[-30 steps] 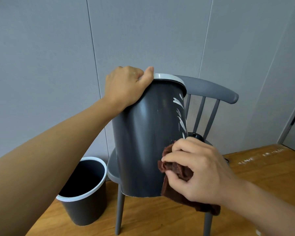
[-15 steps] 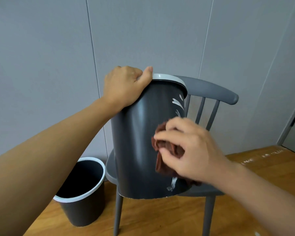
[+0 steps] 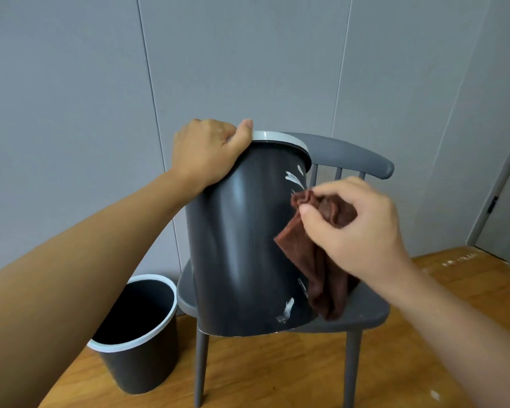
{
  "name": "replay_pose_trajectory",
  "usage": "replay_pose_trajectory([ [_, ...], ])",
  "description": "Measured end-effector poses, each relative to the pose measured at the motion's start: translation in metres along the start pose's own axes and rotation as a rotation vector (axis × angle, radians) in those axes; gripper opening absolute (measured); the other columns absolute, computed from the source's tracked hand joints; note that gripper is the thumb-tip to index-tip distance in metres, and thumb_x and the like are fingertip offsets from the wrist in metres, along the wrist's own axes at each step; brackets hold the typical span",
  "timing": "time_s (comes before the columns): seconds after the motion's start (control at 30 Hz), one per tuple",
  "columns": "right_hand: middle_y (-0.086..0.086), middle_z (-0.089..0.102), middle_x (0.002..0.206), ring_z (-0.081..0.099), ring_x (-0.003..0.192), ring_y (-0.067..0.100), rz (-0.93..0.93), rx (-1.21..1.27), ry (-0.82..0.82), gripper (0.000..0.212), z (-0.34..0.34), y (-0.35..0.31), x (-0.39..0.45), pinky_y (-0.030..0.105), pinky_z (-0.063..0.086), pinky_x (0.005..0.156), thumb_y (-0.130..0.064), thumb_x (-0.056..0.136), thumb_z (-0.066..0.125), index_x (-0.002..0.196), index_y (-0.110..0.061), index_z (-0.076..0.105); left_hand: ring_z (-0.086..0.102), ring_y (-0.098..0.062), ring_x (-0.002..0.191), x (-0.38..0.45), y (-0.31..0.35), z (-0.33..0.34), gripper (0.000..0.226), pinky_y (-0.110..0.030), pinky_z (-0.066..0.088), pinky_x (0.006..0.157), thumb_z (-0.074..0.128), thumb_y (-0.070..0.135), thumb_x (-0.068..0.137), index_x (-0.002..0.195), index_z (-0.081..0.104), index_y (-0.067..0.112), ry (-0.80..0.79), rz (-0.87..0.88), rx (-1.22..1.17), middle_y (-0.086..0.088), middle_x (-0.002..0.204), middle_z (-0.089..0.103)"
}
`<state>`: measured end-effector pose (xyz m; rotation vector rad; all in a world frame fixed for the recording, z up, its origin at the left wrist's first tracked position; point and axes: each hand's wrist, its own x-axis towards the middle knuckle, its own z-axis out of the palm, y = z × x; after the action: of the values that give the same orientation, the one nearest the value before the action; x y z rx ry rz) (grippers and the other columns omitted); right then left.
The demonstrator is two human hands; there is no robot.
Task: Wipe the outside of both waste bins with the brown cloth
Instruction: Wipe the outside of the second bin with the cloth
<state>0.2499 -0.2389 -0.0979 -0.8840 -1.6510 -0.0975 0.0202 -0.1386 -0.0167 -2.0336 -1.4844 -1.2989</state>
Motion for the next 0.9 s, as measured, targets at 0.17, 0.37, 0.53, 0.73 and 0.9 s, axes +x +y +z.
replay_pose_trajectory([
  [0.17,-0.014,0.067,0.092,0.062,0.086,0.003,0.185,-0.041,0.072,0.013,0.028,0.01,0.027,0.015,0.047,0.082,-0.04,0.085,0.082,0.089,-0.038,0.069,0.031,-0.028,0.054,0.002,0.002,0.001,0.059,-0.036,0.024,0.053,0.037,0.056,0.096,0.058,0.025,0.012,-0.009,0.003,0.011,-0.007,0.051,0.025],
  [0.37,-0.022,0.043,0.129,0.045,0.116,-0.018,0.306,0.101,-0.395,0.055,0.019,0.003,0.009,-0.008,0.028,0.089,-0.045,0.086,0.065,0.138,-0.04,0.049,0.031,-0.027,0.053,0.002,-0.006,0.001,0.06,-0.036,0.023,0.052,0.037,0.055,0.097,0.058,0.025,0.011,0.0,-0.021,0.019,-0.006,0.05,0.025],
  [0.53,-0.019,0.053,0.131,0.053,0.116,-0.005,0.209,0.005,-0.387,0.071,0.016,0.013,0.008,0.012,0.044,0.099,-0.026,0.079,0.083,0.138,-0.047,0.05,0.028,-0.024,0.05,0.002,-0.005,0.001,0.06,-0.035,0.022,0.052,0.036,0.056,0.096,0.057,0.023,0.012,0.0,-0.009,0.011,-0.004,0.048,0.023],
  [0.73,-0.013,0.068,0.075,0.064,0.072,0.006,0.141,-0.111,-0.217,0.03,0.01,0.01,0.017,0.028,0.052,0.064,-0.052,0.069,0.08,0.084,-0.03,0.067,0.028,-0.025,0.05,0.001,-0.006,0.002,0.061,-0.036,0.024,0.052,0.039,0.054,0.097,0.056,0.023,0.012,0.002,-0.019,-0.009,-0.003,0.048,0.022],
  [0.9,-0.005,0.053,0.081,0.051,0.074,0.022,0.134,-0.28,0.158,0.037,-0.001,0.012,0.056,0.033,0.034,0.065,-0.05,0.069,0.07,0.072,-0.023,0.044,0.027,-0.023,0.052,0.001,-0.005,0.001,0.061,-0.036,0.026,0.053,0.042,0.051,0.101,0.057,0.024,0.012,-0.003,-0.032,-0.006,-0.003,0.049,0.023],
])
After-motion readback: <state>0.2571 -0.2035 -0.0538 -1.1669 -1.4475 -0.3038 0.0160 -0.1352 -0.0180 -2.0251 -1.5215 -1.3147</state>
